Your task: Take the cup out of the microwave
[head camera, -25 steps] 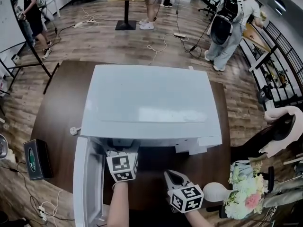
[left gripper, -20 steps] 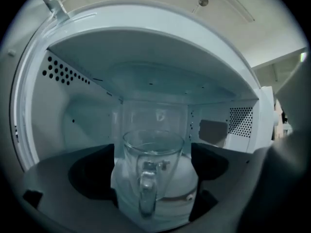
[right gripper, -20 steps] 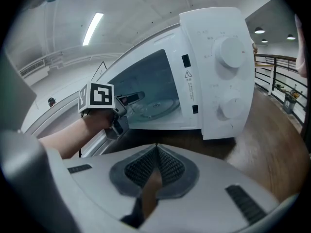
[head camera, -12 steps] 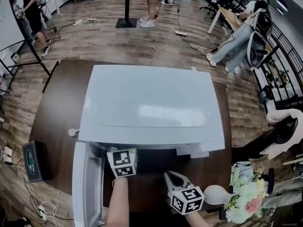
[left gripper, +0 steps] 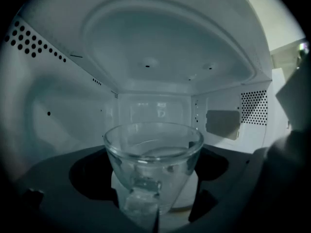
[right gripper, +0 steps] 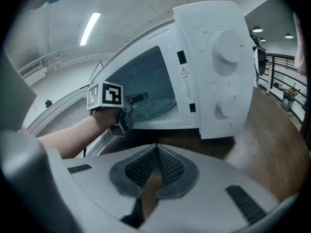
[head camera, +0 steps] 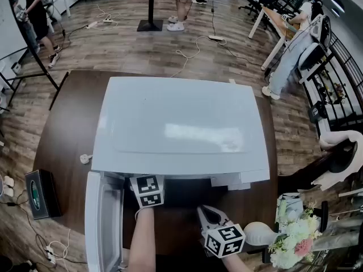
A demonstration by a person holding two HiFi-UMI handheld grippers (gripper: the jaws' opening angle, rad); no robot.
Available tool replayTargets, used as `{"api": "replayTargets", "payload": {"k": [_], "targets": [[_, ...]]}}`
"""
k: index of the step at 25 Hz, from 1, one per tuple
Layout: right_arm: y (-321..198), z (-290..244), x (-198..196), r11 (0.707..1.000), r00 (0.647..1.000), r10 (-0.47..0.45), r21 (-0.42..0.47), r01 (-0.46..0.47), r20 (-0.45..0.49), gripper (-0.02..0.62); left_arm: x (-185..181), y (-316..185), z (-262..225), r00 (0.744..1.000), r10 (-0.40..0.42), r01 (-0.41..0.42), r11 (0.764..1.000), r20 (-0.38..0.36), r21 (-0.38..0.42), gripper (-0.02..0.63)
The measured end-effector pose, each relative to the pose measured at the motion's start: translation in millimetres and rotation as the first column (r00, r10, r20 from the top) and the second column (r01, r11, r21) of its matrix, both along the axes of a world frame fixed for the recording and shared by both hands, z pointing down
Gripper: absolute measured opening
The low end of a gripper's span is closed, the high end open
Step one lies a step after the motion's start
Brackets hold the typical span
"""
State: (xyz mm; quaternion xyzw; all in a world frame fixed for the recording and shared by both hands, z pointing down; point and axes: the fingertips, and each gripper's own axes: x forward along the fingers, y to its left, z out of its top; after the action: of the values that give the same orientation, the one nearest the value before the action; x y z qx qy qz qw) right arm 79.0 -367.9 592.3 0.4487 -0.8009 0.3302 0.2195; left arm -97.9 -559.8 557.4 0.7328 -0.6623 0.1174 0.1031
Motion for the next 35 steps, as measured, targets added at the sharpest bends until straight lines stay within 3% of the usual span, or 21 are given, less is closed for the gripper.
{"api": "replayTargets", "payload": {"k": [5,6,7,18,35], "targets": [[1,1,2,1.000,1.000,0.000,0.000,0.000,-0.005,-0.005,-3,-4,-8,0.999,-0.023,0.022,0.999,0.041,0.039,0.463],[1,1,3,1.000,1.000,0.001,0.001,-0.001,-0.006,-0.005,-2,-3,-4,0.999,-0.026,0.025,0.999,0.042,0.033,0.451],[1,1,4,1.000,1.000,0.001,0.001,-0.001,-0.006,-0.005,-2,-3,1,0.999,-0.027,0.026,0.999,0.041,0.022,0.392],[6,-3,5,1.000,1.000,-0.004,0.010,0.004,-0.002,-0.005,7,1,-4,0.999,0.003,-0.004,1.000,0.037,0.020,0.385],[18,-20,5,0.998,1.000,0.007,0.056,-0.007,0.005,-0.005,10,35,-11,0.999,0.010,-0.009,1.000,-0.036,0.021,0.385]]}}
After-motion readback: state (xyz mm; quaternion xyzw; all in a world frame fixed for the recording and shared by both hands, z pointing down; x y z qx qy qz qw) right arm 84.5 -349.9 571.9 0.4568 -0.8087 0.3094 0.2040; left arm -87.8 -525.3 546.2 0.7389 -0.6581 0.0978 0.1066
